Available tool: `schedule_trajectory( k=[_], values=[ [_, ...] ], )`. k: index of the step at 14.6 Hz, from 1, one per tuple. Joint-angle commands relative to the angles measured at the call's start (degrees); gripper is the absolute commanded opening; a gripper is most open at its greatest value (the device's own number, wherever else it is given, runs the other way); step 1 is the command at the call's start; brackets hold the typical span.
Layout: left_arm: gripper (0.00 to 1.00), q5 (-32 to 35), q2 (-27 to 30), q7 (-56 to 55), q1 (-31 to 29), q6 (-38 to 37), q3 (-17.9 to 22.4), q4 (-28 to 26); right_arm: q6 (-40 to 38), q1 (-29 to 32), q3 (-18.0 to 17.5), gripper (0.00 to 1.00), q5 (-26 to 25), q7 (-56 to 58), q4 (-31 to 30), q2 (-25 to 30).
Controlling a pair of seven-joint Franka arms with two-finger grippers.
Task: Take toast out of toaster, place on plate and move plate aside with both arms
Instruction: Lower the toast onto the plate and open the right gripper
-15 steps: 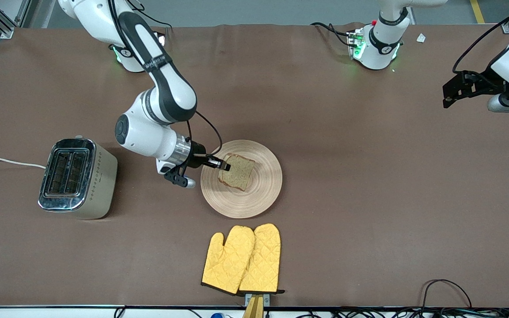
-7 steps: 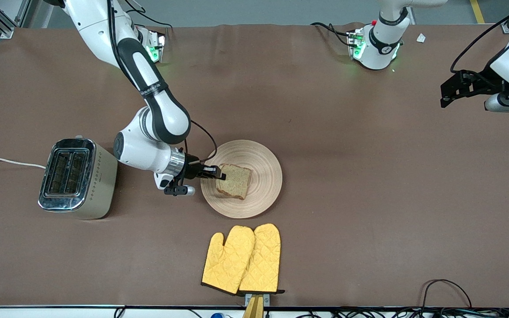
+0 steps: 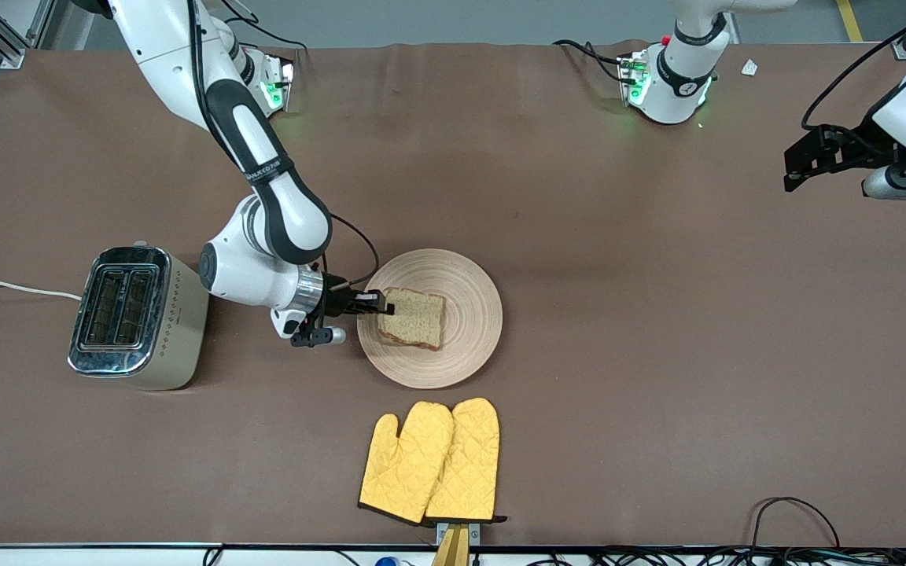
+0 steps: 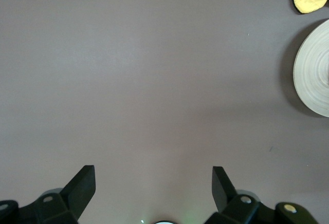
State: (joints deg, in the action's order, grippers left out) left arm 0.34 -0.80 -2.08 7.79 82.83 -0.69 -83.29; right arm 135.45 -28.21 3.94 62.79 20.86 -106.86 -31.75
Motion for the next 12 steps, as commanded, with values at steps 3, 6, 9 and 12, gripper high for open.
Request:
schedule_trajectory(
  k=[3,6,9,12],
  values=[
    [1.0,-6.0,-1.6,7.5,-2.4,-1.0,0.2,1.0,-4.9,3.4,0.2,0.38,1.2,2.1,-2.2,1.1],
    [1.0,-10.3,-2.2,9.2,-4.2,-1.0,0.2,0.9,-7.3,4.8,0.5,1.0,0.2,2.0,-2.5,1.7],
    [1.0,-14.7,-3.1,9.1,-4.4,-0.9,0.2,1.1,-8.7,4.8,0.6,1.0,-3.5,-5.6,-2.1,3.2],
    [1.0,-20.7,-4.3,9.3,-4.4,-0.9,0.2,1.0,-11.0,4.9,0.6,1.0,-15.5,-17.7,-0.5,5.8]
  ],
)
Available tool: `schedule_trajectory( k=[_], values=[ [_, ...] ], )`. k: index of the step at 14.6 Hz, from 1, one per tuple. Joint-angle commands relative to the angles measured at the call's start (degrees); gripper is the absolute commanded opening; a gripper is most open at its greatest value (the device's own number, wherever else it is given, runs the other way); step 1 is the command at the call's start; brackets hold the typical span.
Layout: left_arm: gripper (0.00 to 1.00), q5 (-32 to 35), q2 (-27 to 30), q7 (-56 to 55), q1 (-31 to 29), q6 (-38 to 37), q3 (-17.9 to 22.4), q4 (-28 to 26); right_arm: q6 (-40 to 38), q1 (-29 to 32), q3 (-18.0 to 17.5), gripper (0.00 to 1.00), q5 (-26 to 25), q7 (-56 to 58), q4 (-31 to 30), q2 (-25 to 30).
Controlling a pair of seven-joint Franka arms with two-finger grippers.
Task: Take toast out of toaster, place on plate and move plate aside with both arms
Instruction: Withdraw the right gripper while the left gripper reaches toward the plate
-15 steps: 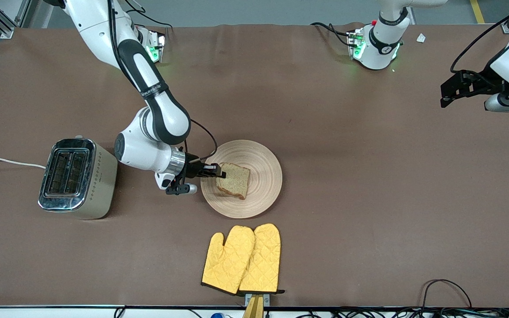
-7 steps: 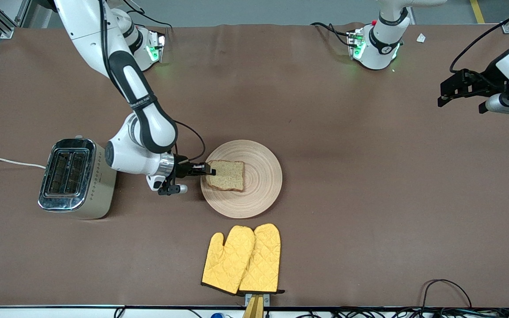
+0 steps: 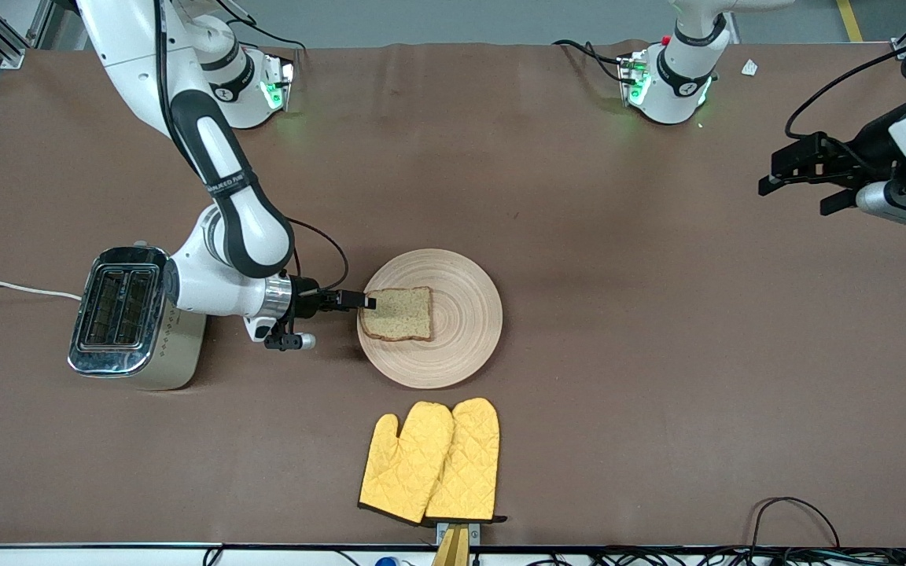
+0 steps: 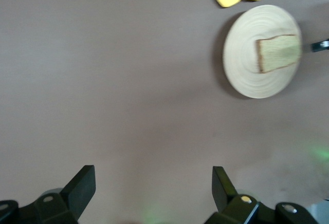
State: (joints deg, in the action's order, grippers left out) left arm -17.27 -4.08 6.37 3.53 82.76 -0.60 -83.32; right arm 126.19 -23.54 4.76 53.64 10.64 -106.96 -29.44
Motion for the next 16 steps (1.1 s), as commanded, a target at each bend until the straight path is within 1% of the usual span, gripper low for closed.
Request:
schedule_trajectory(
  k=[1,2,3,5,7,9,11,12,13,14,15,16],
  values=[
    [1.0,-3.9,-1.4,0.6,-0.2,-0.8,0.1,1.1,-2.3,0.3,-0.2,1.0,-9.6,-9.6,-0.4,4.7],
    [1.0,-4.7,-1.5,0.7,-0.2,-0.8,0.1,1.1,-2.7,0.3,0.2,1.0,-12.4,-10.7,-0.7,6.5],
    [1.0,-6.0,-1.9,1.2,-0.4,-0.9,0.1,1.0,-3.8,0.3,1.6,1.0,-14.8,-11.2,-0.7,7.8],
    [1.0,-9.1,-2.7,1.5,-2.0,-0.9,0.0,0.7,-8.2,0.2,5.6,1.0,-17.6,-13.9,-0.1,11.1],
    [1.0,-12.1,-3.6,1.2,-2.0,-0.9,0.0,0.9,-12.8,0.2,9.1,1.0,-22.5,-14.2,1.3,14.0],
    [1.0,-12.7,-4.7,1.4,-1.9,-0.8,-0.2,0.4,-14.4,0.5,12.0,1.0,-27.0,-14.0,1.2,18.3],
    [1.0,-16.0,-10.5,4.2,-0.8,1.9,-0.6,0.5,-18.7,0.5,16.0,1.0,-31.8,-13.4,1.5,22.0],
    [1.0,-17.5,-12.9,5.4,0.2,4.1,-1.3,0.5,-20.4,0.6,17.1,1.0,-33.4,-13.1,2.0,23.5],
    [1.0,-18.0,-15.1,6.1,0.9,6.9,-2.4,0.5,-23.5,0.6,18.0,1.0,-35.5,-13.0,4.4,24.2],
    [1.0,-18.0,-17.3,7.4,1.3,9.7,-3.4,0.5,-27.3,0.7,18.6,1.0,-38.5,-13.0,8.1,24.2],
    [1.0,-18.5,-19.7,10.2,1.2,11.8,-4.7,0.5,-30.0,0.8,18.9,1.0,-41.0,-13.0,11.0,24.2],
    [1.0,-21.1,-21.9,12.8,1.3,13.7,-5.2,0.5,-31.8,0.9,18.9,1.0,-43.4,-12.8,12.8,24.8]
  ],
)
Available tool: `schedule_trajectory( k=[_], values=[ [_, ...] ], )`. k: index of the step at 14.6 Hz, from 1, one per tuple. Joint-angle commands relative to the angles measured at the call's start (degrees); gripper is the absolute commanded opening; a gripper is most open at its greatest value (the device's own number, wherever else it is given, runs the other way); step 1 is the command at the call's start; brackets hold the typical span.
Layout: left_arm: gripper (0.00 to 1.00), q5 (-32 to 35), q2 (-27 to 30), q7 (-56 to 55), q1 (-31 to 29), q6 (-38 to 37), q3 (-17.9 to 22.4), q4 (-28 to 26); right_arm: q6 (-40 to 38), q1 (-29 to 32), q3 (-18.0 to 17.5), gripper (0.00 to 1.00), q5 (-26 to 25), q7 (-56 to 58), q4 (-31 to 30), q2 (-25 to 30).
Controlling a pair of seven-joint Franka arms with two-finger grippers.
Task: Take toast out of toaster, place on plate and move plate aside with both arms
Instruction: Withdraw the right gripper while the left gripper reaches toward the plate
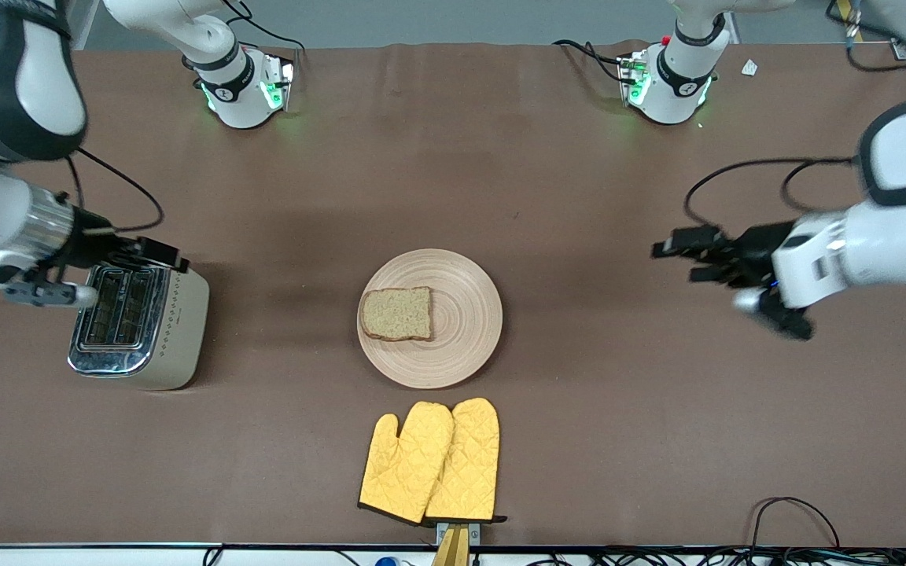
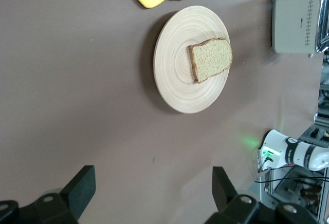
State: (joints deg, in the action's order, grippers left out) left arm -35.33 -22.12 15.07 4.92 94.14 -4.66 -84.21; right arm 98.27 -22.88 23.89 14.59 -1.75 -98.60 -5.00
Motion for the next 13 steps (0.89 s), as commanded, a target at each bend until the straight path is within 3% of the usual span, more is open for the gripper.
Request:
schedule_trajectory(
  k=[1,3,6,10,13],
  values=[
    [1.0,-6.5,-6.3,7.0,0.0,4.1,-1.2,1.4,-4.7,0.2,-0.3,1.0,-7.2,0.2,5.3,1.3],
    [0.99,-11.4,-10.6,12.4,0.8,7.4,-1.7,1.4,-6.3,0.3,-0.2,1.0,-10.7,5.2,6.0,3.4],
    [0.94,-15.6,-17.7,19.5,0.9,12.5,-5.2,1.3,-11.1,4.9,-1.2,1.0,-11.0,6.7,10.9,3.5],
    [0.81,-22.2,-23.0,28.7,2.0,21.6,-7.8,-1.5,-13.2,18.8,-14.9,1.0,-11.6,9.0,12.2,3.8],
    [0.71,-26.7,-23.9,30.3,5.2,28.5,-7.9,-4.8,-13.8,19.5,-17.4,1.0,-11.6,3.6,11.9,5.2]
  ],
)
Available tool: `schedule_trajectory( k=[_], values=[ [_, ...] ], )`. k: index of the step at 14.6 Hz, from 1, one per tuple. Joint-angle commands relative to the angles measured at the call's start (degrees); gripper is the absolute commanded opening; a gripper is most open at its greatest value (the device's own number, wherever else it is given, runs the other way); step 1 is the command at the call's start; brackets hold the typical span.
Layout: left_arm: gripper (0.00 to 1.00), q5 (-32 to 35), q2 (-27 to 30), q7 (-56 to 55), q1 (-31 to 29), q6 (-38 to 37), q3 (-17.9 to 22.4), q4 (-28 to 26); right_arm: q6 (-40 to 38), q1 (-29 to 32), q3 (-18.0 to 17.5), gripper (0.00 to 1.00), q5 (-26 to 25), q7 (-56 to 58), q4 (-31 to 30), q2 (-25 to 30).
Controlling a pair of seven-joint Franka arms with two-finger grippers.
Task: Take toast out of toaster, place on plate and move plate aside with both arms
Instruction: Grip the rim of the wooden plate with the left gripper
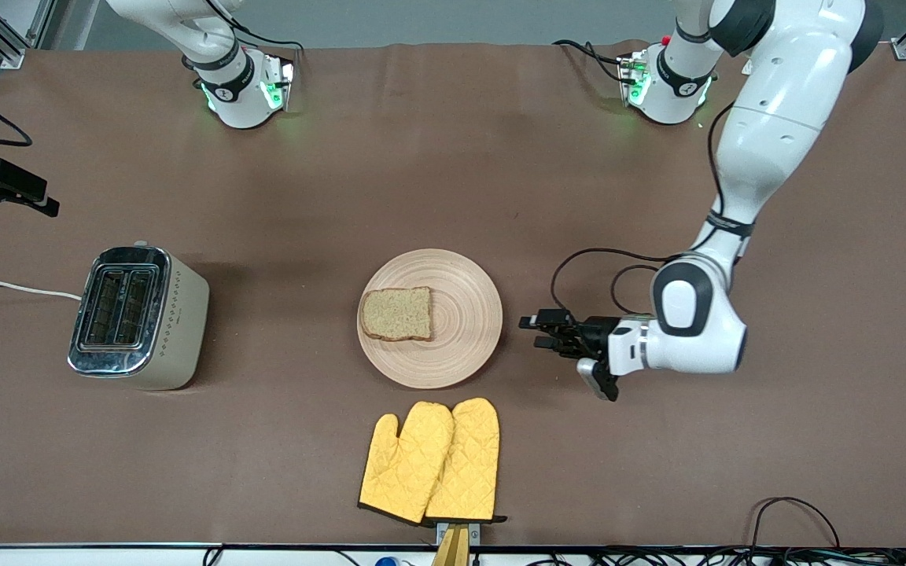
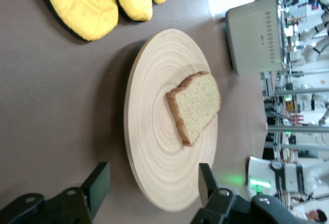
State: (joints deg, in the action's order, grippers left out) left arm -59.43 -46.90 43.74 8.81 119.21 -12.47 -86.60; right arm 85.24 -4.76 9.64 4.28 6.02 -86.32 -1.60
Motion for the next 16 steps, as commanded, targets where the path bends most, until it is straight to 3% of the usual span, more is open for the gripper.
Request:
schedule_trajectory(
  k=[1,4,10,16],
  values=[
    [0.68,-2.9,0.0,2.1,1.4,3.7,-0.1,-2.4,-0.7,1.4,-4.1,1.0,-1.8,-4.7,-0.4,1.9],
    [0.63,-3.4,-1.9,2.1,1.7,5.4,-0.2,-2.4,-1.0,1.5,-5.4,1.0,-7.2,-3.6,-0.2,2.5],
    [0.53,-8.1,-3.6,2.2,3.5,5.7,-0.2,-2.5,-1.2,1.2,-5.2,1.0,-7.3,-3.7,-0.2,3.0],
    [0.43,-8.8,-5.0,2.1,4.5,6.9,-0.2,-2.4,-1.1,1.8,-4.9,1.0,-6.7,-3.1,-0.2,2.8]
  ],
)
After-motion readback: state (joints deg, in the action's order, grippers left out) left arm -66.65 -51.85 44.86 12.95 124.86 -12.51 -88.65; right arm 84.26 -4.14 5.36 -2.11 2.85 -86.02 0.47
